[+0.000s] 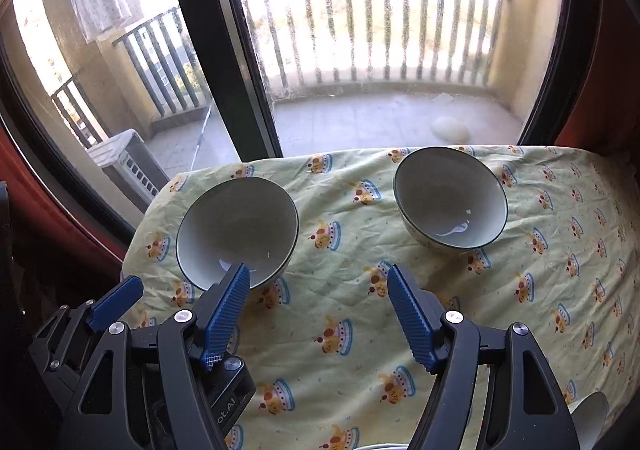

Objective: Organize plates and bowls
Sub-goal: 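Grip the rim of the second white bowl with both grippers, then lift the second bowl with both grippers and carry it toward the first bowl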

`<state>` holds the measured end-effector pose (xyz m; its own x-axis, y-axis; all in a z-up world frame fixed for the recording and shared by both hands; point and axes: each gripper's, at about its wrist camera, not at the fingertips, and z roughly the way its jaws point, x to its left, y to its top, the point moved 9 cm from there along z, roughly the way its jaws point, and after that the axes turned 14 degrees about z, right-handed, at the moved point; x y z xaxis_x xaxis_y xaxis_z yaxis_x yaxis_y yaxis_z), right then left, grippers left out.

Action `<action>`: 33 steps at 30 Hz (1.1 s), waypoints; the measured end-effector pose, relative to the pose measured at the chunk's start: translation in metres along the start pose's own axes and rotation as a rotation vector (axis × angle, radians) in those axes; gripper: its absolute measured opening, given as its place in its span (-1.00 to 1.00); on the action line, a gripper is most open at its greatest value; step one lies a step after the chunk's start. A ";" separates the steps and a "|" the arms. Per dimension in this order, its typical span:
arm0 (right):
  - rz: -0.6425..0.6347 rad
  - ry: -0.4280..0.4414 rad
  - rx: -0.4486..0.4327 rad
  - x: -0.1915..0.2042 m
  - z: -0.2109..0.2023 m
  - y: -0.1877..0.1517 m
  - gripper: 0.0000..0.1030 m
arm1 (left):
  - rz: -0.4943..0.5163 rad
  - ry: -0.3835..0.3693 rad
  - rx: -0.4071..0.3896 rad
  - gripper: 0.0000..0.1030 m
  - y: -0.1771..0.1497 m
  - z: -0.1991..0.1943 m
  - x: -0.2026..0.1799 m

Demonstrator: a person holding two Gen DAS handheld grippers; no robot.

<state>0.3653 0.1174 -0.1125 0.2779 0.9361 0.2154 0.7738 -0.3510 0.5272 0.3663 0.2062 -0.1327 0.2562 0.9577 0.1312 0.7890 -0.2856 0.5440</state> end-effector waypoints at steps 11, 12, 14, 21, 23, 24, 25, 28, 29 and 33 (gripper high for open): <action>-0.011 -0.012 0.030 0.025 0.066 0.024 0.12 | -0.037 0.013 0.058 0.10 0.010 0.064 0.025; -0.010 -0.014 0.038 0.025 0.072 0.024 0.09 | -0.039 0.012 0.065 0.10 0.010 0.068 0.026; 0.001 -0.006 0.056 0.024 0.081 0.022 0.02 | -0.037 0.014 0.077 0.01 0.008 0.076 0.026; 0.014 -0.016 0.113 0.021 0.106 0.012 -0.47 | -0.029 0.002 0.116 -0.43 0.000 0.094 0.023; 0.011 -0.025 0.112 0.019 0.108 0.011 -0.60 | -0.027 0.017 0.115 -0.44 0.001 0.092 0.022; 0.009 -0.027 0.111 0.018 0.109 0.012 -0.63 | -0.027 0.023 0.117 -0.44 0.001 0.092 0.022; 0.007 -0.030 0.111 0.018 0.109 0.012 -0.67 | -0.027 0.026 0.119 -0.45 0.001 0.091 0.022; 0.004 -0.027 0.119 0.016 0.109 0.012 -0.71 | -0.025 0.026 0.123 -0.45 0.001 0.089 0.021; 0.004 -0.028 0.121 0.016 0.109 0.012 -0.71 | -0.025 0.022 0.126 -0.45 0.000 0.089 0.021; 0.004 -0.038 0.116 0.013 0.103 0.011 -0.71 | -0.024 0.011 0.127 -0.45 -0.003 0.083 0.017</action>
<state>0.4360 0.1280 -0.1891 0.3002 0.9358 0.1850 0.8329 -0.3517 0.4273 0.4148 0.2201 -0.2011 0.2312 0.9643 0.1290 0.8595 -0.2646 0.4374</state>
